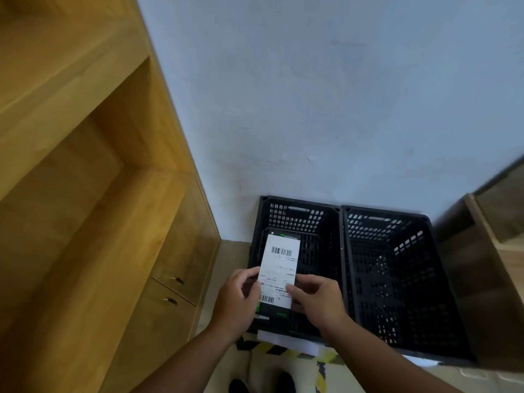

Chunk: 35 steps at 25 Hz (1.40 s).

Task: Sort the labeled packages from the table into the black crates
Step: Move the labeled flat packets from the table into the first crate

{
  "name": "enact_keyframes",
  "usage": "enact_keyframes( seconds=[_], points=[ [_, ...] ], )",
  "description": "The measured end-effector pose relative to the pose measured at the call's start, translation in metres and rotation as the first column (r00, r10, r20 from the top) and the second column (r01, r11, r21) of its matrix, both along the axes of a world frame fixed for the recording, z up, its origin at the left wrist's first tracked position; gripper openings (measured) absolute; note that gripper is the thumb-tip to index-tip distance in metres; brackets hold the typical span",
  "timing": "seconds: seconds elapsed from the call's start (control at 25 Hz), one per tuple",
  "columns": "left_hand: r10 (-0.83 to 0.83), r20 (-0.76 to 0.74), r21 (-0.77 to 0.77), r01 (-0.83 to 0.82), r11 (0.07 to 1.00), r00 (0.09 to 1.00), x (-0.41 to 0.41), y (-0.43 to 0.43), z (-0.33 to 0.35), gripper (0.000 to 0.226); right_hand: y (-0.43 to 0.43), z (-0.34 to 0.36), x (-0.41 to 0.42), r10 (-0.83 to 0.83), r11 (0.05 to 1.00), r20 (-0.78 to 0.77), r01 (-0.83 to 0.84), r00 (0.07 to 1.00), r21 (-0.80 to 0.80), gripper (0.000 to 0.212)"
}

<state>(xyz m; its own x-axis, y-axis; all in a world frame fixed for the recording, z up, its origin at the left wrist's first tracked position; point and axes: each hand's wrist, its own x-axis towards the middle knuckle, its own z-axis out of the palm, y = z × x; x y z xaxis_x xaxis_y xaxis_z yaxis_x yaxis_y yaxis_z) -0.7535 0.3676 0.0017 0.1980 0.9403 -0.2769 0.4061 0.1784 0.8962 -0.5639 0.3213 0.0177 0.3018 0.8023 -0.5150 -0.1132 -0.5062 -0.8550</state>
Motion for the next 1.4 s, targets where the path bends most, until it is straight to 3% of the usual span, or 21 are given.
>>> enact_keyframes(
  seconds=[0.48,0.76,1.04,1.4],
  points=[
    [-0.004,-0.079,-0.039,0.001,0.999,0.997,0.0,0.019,-0.035,0.028,0.028,-0.055,0.01,0.092,0.993,0.093,-0.084,0.991,-0.083,0.024],
    [0.086,-0.16,-0.014,-0.09,0.996,0.983,-0.017,0.037,-0.152,0.029,0.05,-0.217,0.007,0.125,0.981,0.166,-0.097,0.978,-0.166,0.03],
    [0.237,-0.083,-0.035,-0.24,0.97,0.968,-0.038,0.067,-0.245,0.027,0.083,-0.377,-0.006,0.203,0.945,0.266,-0.119,0.942,-0.304,0.028],
    [0.315,-0.076,-0.026,-0.318,0.948,0.946,-0.056,0.074,-0.306,0.029,0.1,-0.472,-0.011,0.458,0.845,0.336,-0.286,0.823,-0.451,0.022]
  ],
)
